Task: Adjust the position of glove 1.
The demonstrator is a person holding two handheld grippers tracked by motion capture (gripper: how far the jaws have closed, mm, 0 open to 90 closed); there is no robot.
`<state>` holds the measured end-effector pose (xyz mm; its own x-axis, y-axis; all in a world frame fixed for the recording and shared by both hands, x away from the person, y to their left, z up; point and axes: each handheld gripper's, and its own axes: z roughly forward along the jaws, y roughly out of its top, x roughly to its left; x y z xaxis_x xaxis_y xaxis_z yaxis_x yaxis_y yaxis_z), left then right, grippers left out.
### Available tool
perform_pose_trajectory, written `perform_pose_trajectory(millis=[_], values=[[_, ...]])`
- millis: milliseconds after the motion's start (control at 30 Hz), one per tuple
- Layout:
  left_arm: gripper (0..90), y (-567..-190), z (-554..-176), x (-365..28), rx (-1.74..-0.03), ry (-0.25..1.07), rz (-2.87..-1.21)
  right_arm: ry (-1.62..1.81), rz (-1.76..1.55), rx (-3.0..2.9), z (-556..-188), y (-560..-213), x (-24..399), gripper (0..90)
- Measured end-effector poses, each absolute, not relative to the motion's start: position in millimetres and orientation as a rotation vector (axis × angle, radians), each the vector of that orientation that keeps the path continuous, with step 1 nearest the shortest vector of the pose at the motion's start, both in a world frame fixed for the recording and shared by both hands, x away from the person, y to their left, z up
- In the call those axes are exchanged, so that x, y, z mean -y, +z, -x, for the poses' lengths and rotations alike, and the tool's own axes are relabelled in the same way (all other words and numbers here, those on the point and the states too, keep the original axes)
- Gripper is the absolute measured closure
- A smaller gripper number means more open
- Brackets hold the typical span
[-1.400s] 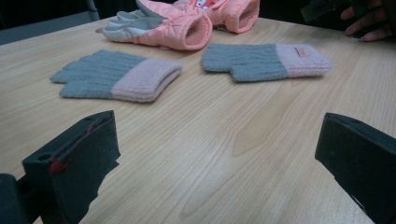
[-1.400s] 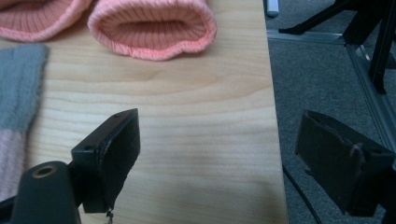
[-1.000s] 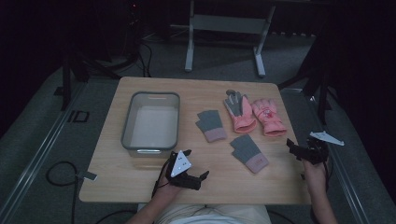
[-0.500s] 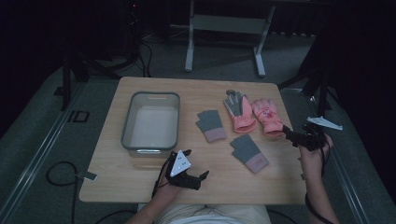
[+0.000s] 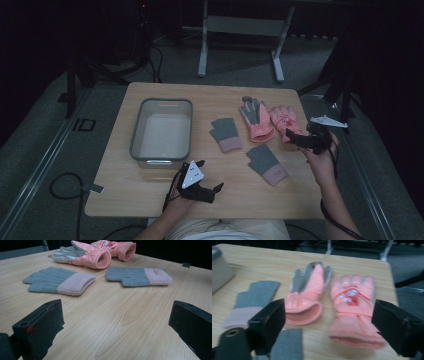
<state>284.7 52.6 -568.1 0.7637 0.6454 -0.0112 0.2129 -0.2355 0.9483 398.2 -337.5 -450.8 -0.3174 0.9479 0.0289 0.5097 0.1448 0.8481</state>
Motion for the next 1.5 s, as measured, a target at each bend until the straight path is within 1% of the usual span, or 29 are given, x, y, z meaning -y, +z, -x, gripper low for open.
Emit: perform_pose_trajectory(millis=[133,267,400,800,1167,1333,1433,1500], values=[[0.0,-568,-285,-53,-0.667,0.461,-1.801,1.103,-1.35,-1.946,-406,-449,323,14.5],[0.0,-568,-285,-53,-0.667,0.455,-1.8,1.144,-1.295,-1.991,-413,-448,307,20.1],[0.0,-568,-285,-53,-0.665,0.453,-1.799,1.165,-1.241,-2.036,-421,-451,289,23.9],[0.0,-568,-286,-54,-0.663,0.442,-1.796,1.193,-1.084,-2.177,-444,-465,234,38.1],[0.0,-568,-285,-53,-0.653,0.448,-1.799,1.122,-1.005,-2.301,-466,-489,187,48.5],[0.0,-568,-285,-53,-0.649,0.445,-1.801,1.058,-1.008,-2.337,-476,-504,173,53.6],[0.0,-568,-285,-53,-0.648,0.443,-1.8,1.031,-1.014,-2.349,-481,-511,166,54.1],[0.0,-568,-284,-53,-0.649,0.445,-1.8,1.036,-1.017,-2.373,-485,-515,163,57.7]])
